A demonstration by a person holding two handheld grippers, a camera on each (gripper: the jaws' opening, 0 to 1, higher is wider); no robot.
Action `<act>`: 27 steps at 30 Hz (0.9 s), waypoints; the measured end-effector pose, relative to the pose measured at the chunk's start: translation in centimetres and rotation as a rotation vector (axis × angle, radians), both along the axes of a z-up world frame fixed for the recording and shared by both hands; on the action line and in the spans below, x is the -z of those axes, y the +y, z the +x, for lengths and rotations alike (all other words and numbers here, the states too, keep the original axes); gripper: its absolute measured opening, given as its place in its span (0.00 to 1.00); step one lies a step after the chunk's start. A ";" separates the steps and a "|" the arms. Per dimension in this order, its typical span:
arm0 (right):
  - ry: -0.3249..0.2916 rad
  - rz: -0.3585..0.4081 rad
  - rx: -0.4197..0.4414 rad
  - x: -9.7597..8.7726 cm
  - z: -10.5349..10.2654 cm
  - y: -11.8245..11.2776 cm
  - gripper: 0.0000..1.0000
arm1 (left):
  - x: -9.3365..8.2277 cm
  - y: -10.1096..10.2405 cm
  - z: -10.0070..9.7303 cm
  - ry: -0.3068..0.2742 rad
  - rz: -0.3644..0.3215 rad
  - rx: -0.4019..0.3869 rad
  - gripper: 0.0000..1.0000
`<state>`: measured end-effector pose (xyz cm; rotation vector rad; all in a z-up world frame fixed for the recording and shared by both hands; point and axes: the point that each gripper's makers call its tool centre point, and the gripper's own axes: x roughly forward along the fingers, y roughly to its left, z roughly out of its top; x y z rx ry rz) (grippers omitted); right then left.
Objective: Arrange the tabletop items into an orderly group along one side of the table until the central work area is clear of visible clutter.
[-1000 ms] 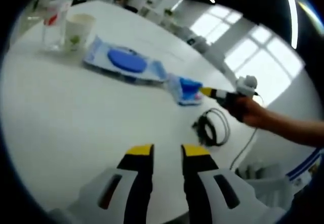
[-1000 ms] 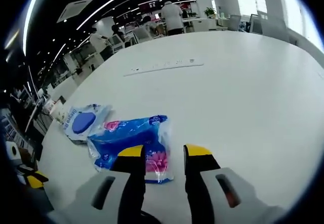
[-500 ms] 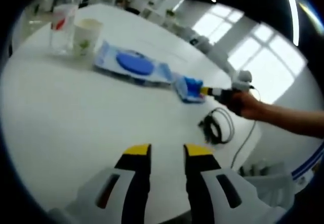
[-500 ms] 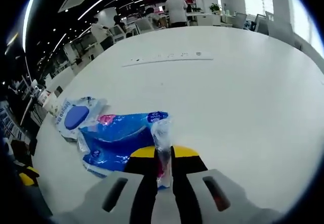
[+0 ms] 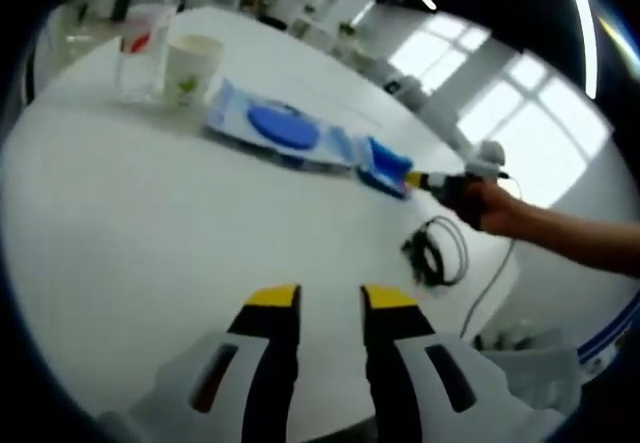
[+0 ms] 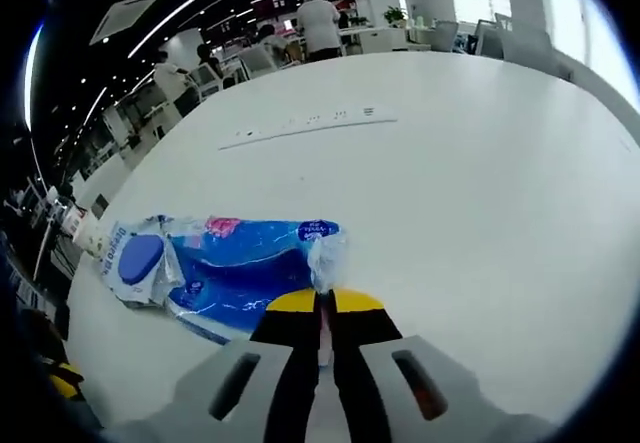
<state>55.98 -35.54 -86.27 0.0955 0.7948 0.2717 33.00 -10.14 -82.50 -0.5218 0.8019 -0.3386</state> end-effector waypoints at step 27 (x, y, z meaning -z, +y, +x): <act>-0.022 0.021 -0.058 -1.4 -0.5 -0.1 0.23 | -1.0 -0.7 0.0 -0.067 0.102 0.117 0.27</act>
